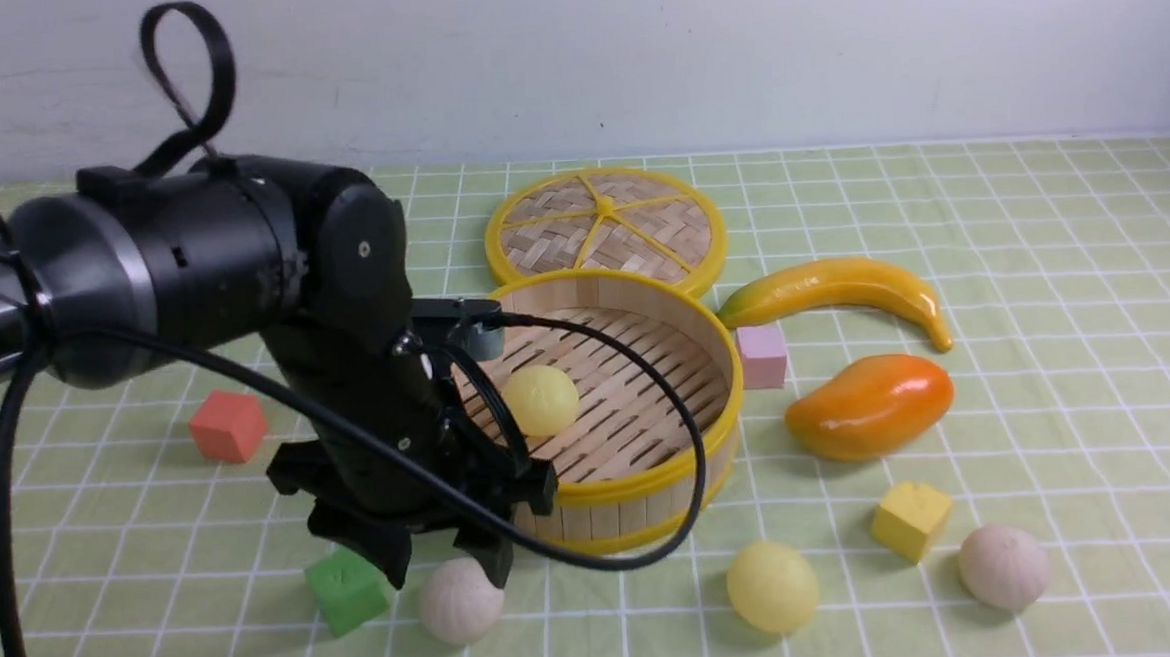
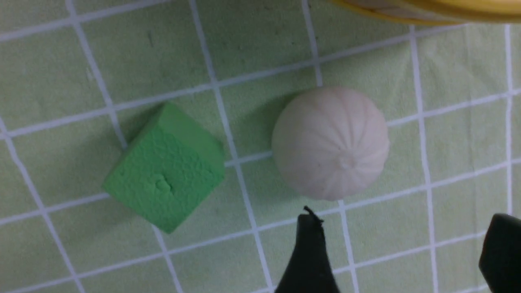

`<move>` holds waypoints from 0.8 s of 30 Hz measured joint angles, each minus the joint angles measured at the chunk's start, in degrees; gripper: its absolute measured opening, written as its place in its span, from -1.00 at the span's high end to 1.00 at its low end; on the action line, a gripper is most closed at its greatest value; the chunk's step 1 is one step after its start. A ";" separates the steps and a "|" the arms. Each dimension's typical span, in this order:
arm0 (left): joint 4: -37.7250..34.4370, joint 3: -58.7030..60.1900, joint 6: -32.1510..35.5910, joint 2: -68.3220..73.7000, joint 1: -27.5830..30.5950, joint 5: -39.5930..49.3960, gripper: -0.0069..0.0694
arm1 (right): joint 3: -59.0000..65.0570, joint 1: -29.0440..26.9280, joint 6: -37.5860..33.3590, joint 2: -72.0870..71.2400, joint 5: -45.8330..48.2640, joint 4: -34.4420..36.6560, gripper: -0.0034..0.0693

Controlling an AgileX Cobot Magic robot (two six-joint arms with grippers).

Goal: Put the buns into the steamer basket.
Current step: Use the left arm to grab a steamed stuffed bun

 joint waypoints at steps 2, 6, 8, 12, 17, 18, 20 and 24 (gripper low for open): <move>0.97 0.07 -0.19 1.17 0.00 -1.01 -0.52 | 0.00 0.00 0.00 0.00 0.00 0.00 0.25; 2.46 0.11 -0.31 2.39 0.00 -2.99 -0.43 | 0.00 0.00 0.00 0.00 0.00 0.00 0.25; 2.52 0.13 -0.43 3.16 0.00 -4.65 -0.30 | 0.00 0.00 0.00 0.00 0.00 0.00 0.25; 2.54 0.13 -0.43 4.53 0.00 -5.16 -0.07 | 0.00 0.00 0.00 0.00 0.00 0.00 0.25; 2.61 0.13 -0.47 5.71 0.00 -5.16 0.19 | 0.00 0.00 0.00 0.00 0.00 0.00 0.25; 2.61 0.13 -0.47 5.78 0.00 -5.16 0.20 | 0.00 0.00 0.00 0.00 0.00 0.00 0.25; 2.61 0.13 -0.47 5.98 0.00 -5.16 0.26 | 0.00 0.00 0.00 0.00 0.00 0.00 0.25; 2.61 0.13 -0.47 5.98 0.00 -5.16 0.28 | 0.00 0.00 0.00 0.00 0.00 0.00 0.25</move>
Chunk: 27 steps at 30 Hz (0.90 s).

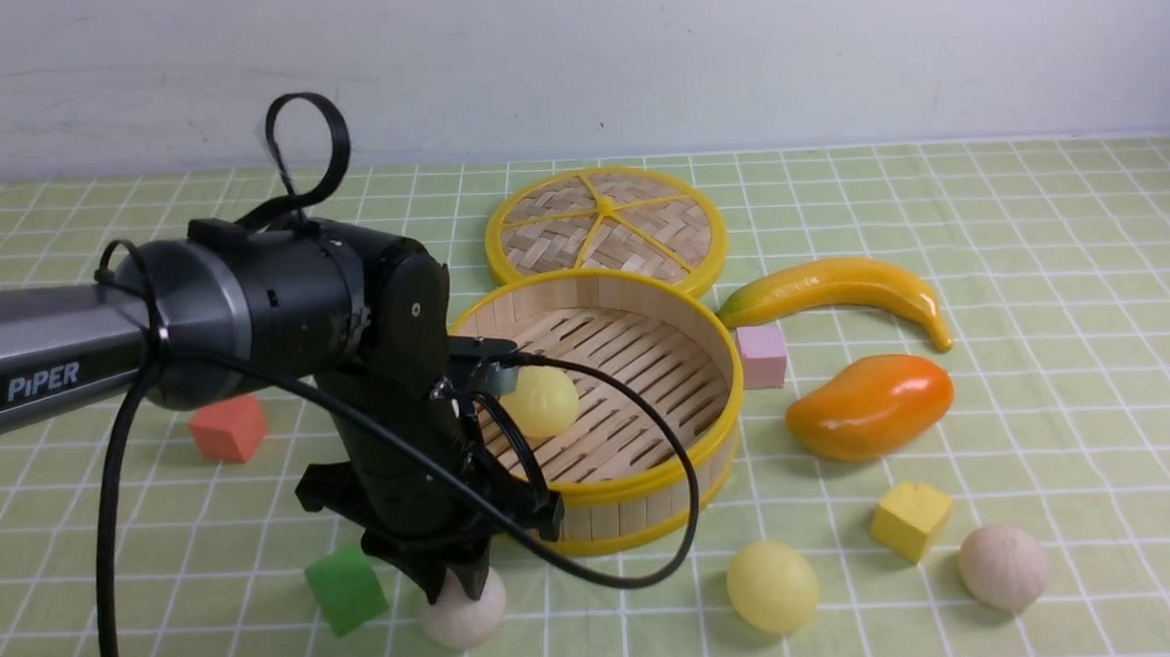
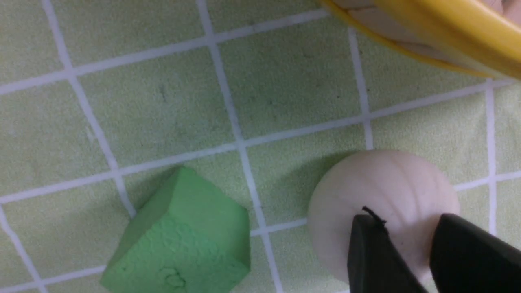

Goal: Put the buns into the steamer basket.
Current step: Use the left arm to grab a steamed stuffed bun, then use the left arm to put the steamed stuffed bun into the steamer

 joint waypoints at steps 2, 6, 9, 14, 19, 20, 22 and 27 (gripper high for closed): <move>0.00 0.00 0.00 0.00 0.00 0.00 0.29 | 0.00 0.00 0.00 0.00 0.00 0.00 0.25; 0.00 0.00 0.00 0.00 0.00 0.00 0.43 | 0.00 0.00 0.00 0.00 0.00 0.00 0.25; 0.00 0.00 -0.03 0.00 0.00 0.00 0.66 | 0.00 0.00 0.00 0.00 0.00 0.00 0.25; 0.00 0.00 -0.15 0.00 0.00 0.40 0.85 | 0.00 0.00 0.00 0.00 0.00 0.00 0.25; 0.00 -1.11 0.07 -0.58 0.00 3.17 0.85 | 0.00 0.00 0.00 0.00 0.00 0.00 0.25; 0.00 -1.54 0.07 -0.86 0.00 3.69 0.85 | 0.00 0.00 0.00 0.00 0.00 0.00 0.25; 0.00 -3.40 0.07 -2.20 0.00 6.37 0.85 | 0.00 0.00 0.00 0.00 0.00 0.00 0.25; -1.50 -11.77 0.48 -3.47 0.00 12.72 0.85 | 0.00 0.00 0.00 0.00 0.00 0.00 0.25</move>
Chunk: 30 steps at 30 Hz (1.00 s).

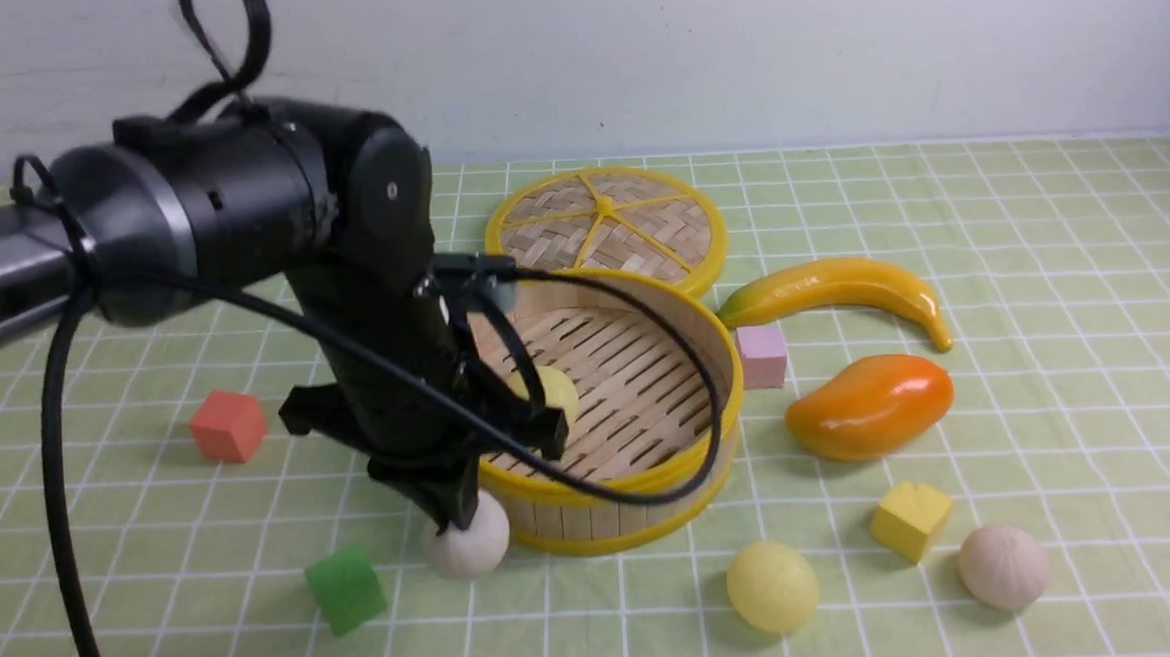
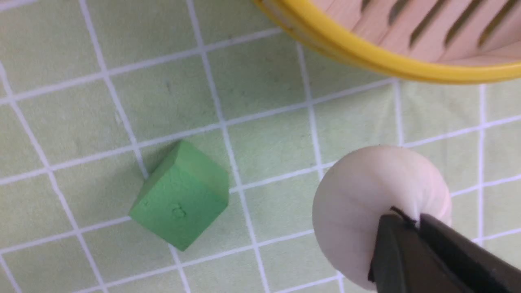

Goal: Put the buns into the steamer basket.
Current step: Use the left arm to put the steamed stuffed bun into the steamer

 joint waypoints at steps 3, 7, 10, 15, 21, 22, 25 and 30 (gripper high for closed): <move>-1.13 -3.93 0.02 0.07 0.00 0.19 0.85 | 0.00 0.00 0.00 0.00 0.00 0.00 0.25; -3.09 -10.65 0.07 2.20 0.00 -1.27 0.85 | 0.00 0.00 0.00 0.00 0.00 0.00 0.25; -3.79 -14.00 0.14 6.19 0.00 -1.84 0.85 | 0.00 0.00 0.00 0.00 0.00 0.00 0.25; -3.92 -17.55 0.34 13.30 0.00 -1.17 0.85 | 0.00 0.00 0.00 0.00 0.00 0.00 0.25; -3.02 -18.66 0.46 16.08 0.00 -2.06 0.82 | 0.00 0.00 0.00 0.00 0.00 0.00 0.25; -2.97 -18.66 0.46 16.13 0.00 -2.35 0.81 | 0.00 0.00 0.00 0.00 0.00 0.00 0.25; -2.97 -18.66 -0.06 16.17 0.00 -2.63 0.74 | 0.00 0.00 0.00 0.00 0.00 0.00 0.25; -2.97 -18.66 -0.49 16.24 0.00 -1.93 0.45 | 0.00 0.00 0.00 0.00 0.00 0.00 0.25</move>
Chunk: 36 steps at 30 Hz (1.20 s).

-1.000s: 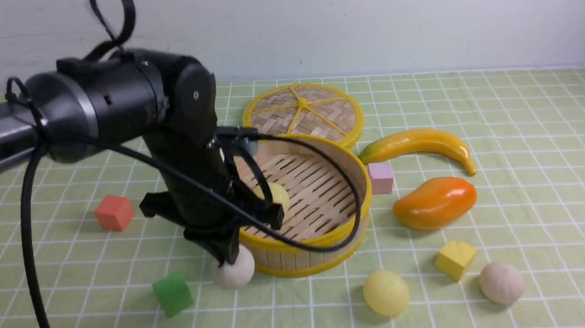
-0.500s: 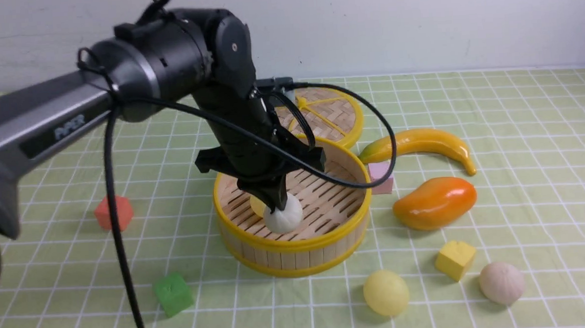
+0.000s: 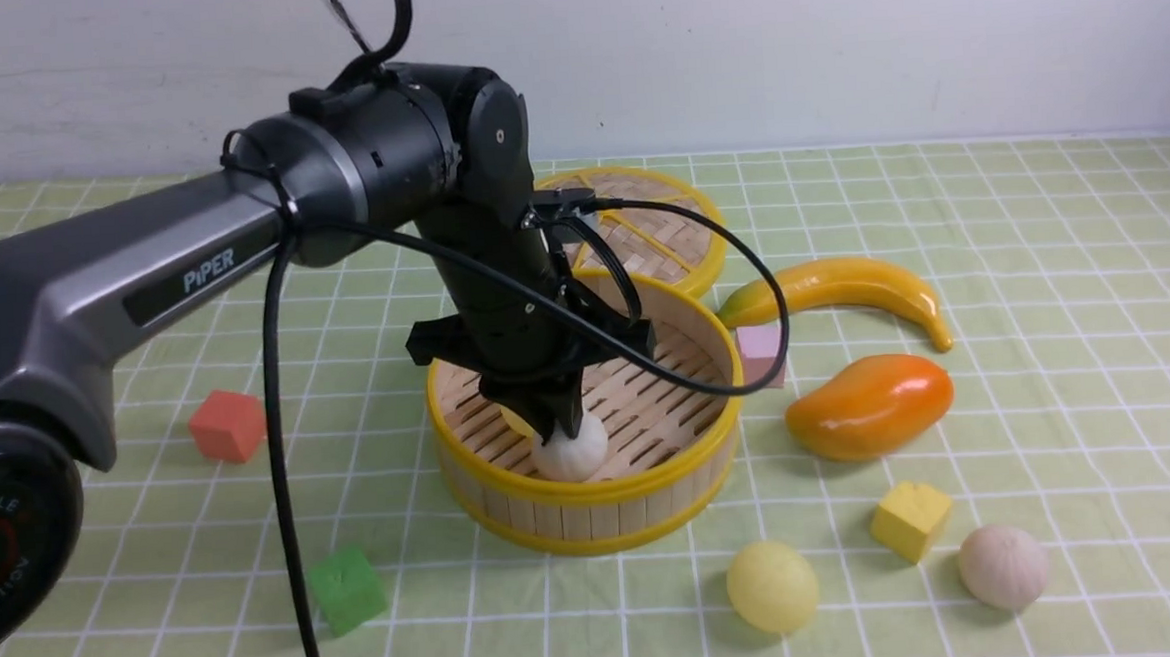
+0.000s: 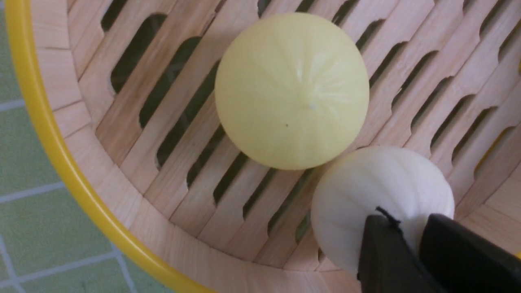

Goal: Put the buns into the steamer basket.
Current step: Use the left arm to put the steamed stuffed bun into the steamer, then use the right arm to grab a steamed stuffed bun

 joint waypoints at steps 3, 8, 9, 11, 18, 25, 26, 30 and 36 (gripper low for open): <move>0.00 0.00 -0.04 0.00 0.00 0.24 0.08 | 0.00 0.00 0.00 0.00 0.00 0.00 0.25; 0.00 -0.18 0.05 -0.21 0.05 1.63 -0.37 | 0.00 0.00 0.00 0.00 0.00 0.00 0.25; 0.14 -0.43 0.20 -0.47 0.06 2.70 -0.43 | 0.00 0.00 0.00 0.00 0.00 0.00 0.25; 0.74 -1.16 0.42 -1.75 0.45 5.56 -0.48 | 0.00 0.00 0.00 0.00 0.00 0.00 0.25; 4.13 -3.35 1.81 -13.28 2.22 7.91 -0.40 | 0.00 0.00 0.00 0.00 0.00 0.00 0.25; 4.25 0.40 2.49 -30.15 2.22 8.32 0.23 | 0.00 0.00 0.00 0.00 0.00 0.00 0.25; 5.27 3.91 2.64 -34.47 2.22 8.32 0.45 | 0.00 0.00 0.00 0.00 0.00 0.00 0.25; 8.32 12.73 1.63 -45.07 2.22 8.32 0.83 | 0.00 0.00 0.00 0.00 0.00 0.00 0.25; 11.96 37.76 -5.06 -67.45 2.22 7.49 0.85 | 0.00 0.00 0.00 0.00 0.00 0.00 0.25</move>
